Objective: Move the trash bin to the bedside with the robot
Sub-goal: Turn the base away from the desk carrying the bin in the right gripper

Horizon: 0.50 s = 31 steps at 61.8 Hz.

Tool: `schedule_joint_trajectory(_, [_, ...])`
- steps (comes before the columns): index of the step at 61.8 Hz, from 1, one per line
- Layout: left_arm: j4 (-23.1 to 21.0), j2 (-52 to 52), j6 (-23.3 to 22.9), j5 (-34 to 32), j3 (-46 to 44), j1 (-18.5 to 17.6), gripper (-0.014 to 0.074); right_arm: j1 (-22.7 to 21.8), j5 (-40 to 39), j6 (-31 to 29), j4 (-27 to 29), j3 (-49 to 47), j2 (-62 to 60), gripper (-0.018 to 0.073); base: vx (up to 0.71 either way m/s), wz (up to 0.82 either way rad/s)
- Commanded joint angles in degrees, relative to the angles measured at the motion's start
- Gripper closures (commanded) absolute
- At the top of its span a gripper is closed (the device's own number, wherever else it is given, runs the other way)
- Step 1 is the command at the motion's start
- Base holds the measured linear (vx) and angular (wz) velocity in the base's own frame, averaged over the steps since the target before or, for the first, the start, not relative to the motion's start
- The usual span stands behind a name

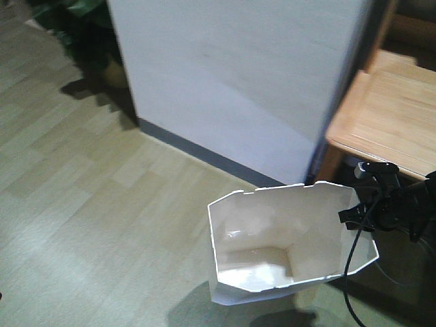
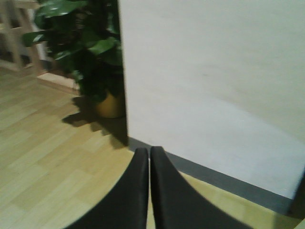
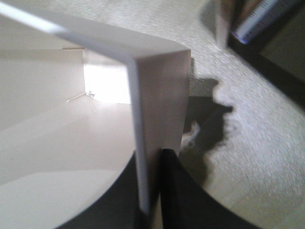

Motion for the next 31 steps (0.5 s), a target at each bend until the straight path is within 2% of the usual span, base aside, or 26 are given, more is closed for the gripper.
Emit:
schedule_joint_trajectory(1, [-0.25,-0.57,-0.45,-4.23,1.65,-0.14,0.0602,-0.06,8.51,1.1,3.38,-0.8,-3.78,0.0566,0.03,0.68])
schedule_joint_trajectory(31, [-0.25,-0.57,-0.45,-4.23,1.65,-0.14,0.0602,-0.07,8.51,1.1,3.32,-0.8,-3.78,0.0566,0.07,0.65])
